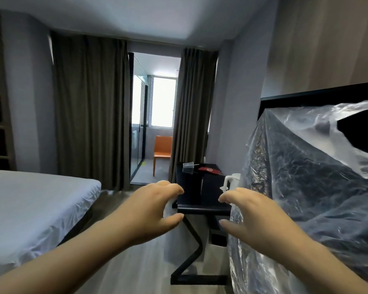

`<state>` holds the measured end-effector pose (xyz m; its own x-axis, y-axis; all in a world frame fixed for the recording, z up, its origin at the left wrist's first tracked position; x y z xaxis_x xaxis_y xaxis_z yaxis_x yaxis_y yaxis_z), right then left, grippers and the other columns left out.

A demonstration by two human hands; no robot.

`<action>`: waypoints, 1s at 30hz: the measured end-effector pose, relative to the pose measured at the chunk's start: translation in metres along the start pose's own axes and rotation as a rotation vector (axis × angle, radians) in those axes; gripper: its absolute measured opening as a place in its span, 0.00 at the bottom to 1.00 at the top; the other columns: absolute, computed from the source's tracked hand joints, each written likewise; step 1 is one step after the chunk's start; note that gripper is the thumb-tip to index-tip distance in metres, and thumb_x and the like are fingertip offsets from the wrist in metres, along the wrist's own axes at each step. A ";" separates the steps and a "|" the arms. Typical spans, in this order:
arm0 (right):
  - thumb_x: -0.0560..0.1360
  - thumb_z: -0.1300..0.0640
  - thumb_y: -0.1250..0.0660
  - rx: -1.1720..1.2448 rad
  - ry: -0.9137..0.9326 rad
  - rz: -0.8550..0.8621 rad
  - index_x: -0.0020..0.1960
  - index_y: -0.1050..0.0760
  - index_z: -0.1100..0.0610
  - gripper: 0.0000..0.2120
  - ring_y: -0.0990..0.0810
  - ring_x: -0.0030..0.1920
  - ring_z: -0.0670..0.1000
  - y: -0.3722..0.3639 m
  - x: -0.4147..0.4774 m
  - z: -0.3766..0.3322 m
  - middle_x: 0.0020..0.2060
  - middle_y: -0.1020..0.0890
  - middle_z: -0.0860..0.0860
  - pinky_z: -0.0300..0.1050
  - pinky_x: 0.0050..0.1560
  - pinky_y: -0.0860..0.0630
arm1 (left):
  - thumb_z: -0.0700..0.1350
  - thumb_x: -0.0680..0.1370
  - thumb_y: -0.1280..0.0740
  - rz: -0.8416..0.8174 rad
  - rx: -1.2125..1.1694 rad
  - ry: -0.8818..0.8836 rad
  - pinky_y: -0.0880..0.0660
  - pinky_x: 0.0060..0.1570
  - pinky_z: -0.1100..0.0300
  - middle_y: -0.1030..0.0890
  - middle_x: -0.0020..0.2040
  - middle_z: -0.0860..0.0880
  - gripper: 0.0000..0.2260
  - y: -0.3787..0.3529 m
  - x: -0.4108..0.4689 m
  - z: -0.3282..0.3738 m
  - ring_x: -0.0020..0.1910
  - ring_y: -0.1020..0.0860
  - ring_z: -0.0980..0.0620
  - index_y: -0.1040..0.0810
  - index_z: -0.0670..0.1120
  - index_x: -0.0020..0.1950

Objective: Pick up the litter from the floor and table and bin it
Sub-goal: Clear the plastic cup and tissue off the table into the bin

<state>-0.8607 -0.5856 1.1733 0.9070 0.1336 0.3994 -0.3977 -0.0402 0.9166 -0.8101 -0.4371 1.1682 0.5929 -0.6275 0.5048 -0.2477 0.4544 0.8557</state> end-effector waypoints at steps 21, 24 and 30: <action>0.75 0.43 0.36 0.032 -0.100 -0.076 0.65 0.31 0.43 0.19 0.28 0.59 0.40 -0.191 0.315 0.016 0.56 0.25 0.39 0.34 0.54 0.30 | 0.60 0.75 0.36 -0.100 -0.083 -0.003 0.29 0.59 0.66 0.26 0.61 0.60 0.22 -0.116 0.179 -0.321 0.60 0.28 0.62 0.31 0.58 0.67; 0.74 0.43 0.35 0.050 -0.110 -0.074 0.64 0.30 0.43 0.20 0.27 0.60 0.41 -0.222 0.359 0.035 0.57 0.25 0.40 0.36 0.57 0.28 | 0.60 0.75 0.36 -0.108 -0.069 -0.006 0.30 0.60 0.65 0.26 0.62 0.60 0.23 -0.143 0.215 -0.357 0.61 0.28 0.61 0.32 0.57 0.68; 0.74 0.43 0.35 0.093 -0.163 -0.072 0.64 0.30 0.43 0.20 0.27 0.59 0.40 -0.274 0.451 0.093 0.55 0.25 0.38 0.36 0.56 0.28 | 0.61 0.75 0.36 -0.136 -0.060 0.008 0.30 0.61 0.66 0.27 0.62 0.61 0.23 -0.186 0.302 -0.425 0.61 0.28 0.62 0.32 0.58 0.68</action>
<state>-0.3295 -0.6066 1.1041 0.9461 -0.0220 0.3230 -0.3231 -0.1287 0.9376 -0.2592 -0.4425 1.1133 0.6239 -0.6808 0.3838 -0.1186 0.4029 0.9075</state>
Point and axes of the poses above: each hand's wrist, its own x-axis towards the middle knuckle, its own y-axis out of the back of the hand, z = x × y, the point moved 10 cm from there along x, towards the middle knuckle
